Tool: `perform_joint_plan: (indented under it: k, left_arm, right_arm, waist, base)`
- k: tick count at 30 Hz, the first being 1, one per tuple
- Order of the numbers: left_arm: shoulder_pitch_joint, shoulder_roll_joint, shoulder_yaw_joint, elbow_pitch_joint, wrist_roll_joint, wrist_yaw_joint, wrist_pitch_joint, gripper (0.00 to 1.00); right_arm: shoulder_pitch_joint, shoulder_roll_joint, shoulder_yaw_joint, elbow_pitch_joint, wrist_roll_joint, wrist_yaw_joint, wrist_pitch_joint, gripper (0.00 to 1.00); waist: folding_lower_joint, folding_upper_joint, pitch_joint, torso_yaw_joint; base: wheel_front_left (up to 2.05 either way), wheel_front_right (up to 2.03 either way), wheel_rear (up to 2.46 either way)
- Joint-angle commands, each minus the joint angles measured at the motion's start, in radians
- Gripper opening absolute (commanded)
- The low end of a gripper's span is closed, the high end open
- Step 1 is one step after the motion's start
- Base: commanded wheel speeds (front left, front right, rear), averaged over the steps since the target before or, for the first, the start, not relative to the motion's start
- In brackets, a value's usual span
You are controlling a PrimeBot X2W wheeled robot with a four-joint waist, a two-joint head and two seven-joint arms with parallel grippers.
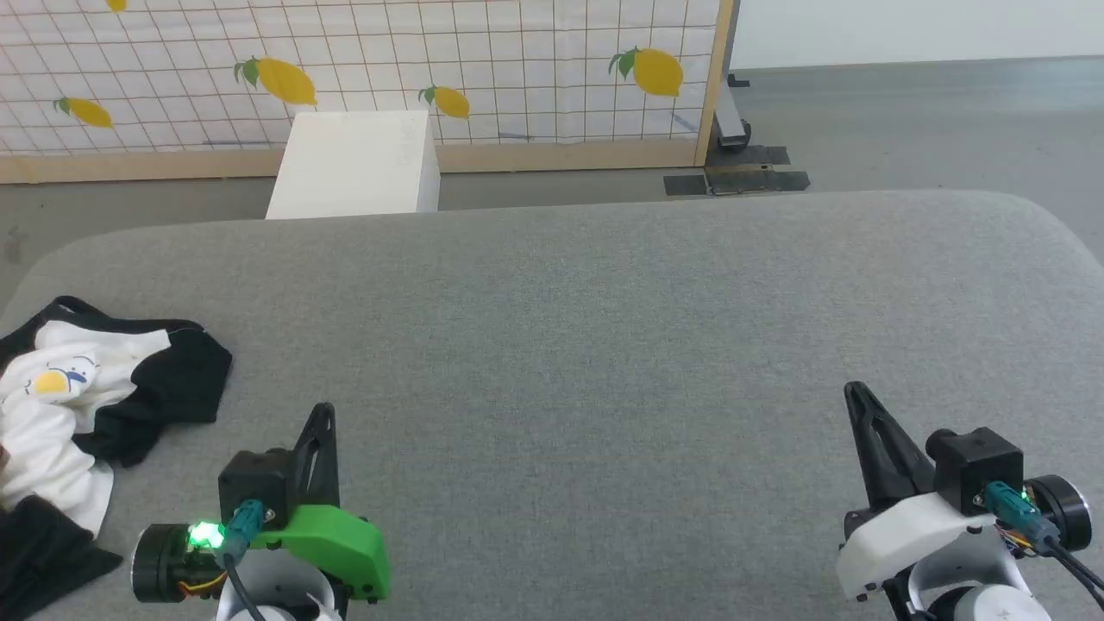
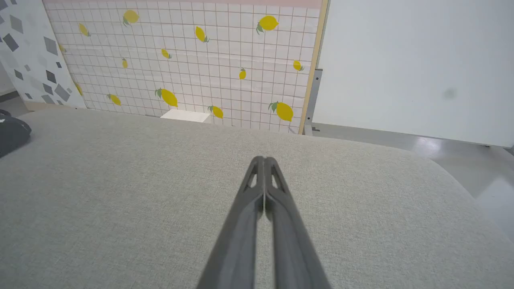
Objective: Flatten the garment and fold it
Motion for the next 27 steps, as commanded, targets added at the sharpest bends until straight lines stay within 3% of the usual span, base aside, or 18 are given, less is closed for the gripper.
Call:
perform_joint_plan:
  k: [1,20,21,22,23,24,27]
  left_arm:
    - [-0.018,-0.005,0.003,0.003,0.01,-0.001,0.001,0.0]
    - [-0.018,-0.005,0.003,0.003,0.01,-0.001,0.001,0.0]
    - [0.0,0.0,0.0,0.0,0.0,0.0,0.0,1.0]
    - [0.001,0.0,-0.002,0.0,0.0,0.0,0.0,1.0]
    - [0.002,0.0,-0.002,0.0,0.0,0.0,-0.001,0.0]
    - [0.002,0.0,-0.003,0.0,0.0,0.0,-0.001,1.0]
    - [0.004,0.0,-0.004,-0.001,0.0,0.001,-0.007,1.0]
  right_arm:
    - [-0.017,0.002,0.001,0.002,-0.006,-0.002,0.003,0.0]
    - [-0.017,0.002,0.001,0.002,-0.006,-0.002,0.003,0.0]
    - [0.0,0.0,0.0,0.0,0.0,0.0,0.0,1.0]
    - [0.0,0.0,-0.001,0.0,0.0,0.0,0.0,1.0]
    - [0.001,0.0,-0.002,0.0,0.001,0.0,-0.001,0.0]
    - [0.001,0.0,-0.002,0.0,0.001,0.0,-0.001,1.0]
    - [0.003,0.0,-0.01,-0.001,0.005,0.0,-0.007,1.0]
  waist:
    - [0.0,-0.0001,0.0,0.0]
    - [0.0,-0.0001,0.0,0.0]
    - [0.0,-0.0001,0.0,0.0]
    - [0.0,-0.0001,0.0,0.0]
    - [0.0,-0.0001,0.0,0.0]
    - [0.0,-0.0001,0.0,0.0]
    - [0.0,-0.0001,0.0,0.0]
  base:
    - [0.0,0.0,0.0]
    - [0.0,0.0,0.0]
    - [0.0,0.0,0.0]
    - [0.0,0.0,0.0]
    - [0.0,0.0,0.0]
    - [0.0,0.0,0.0]
    - [0.0,0.0,0.0]
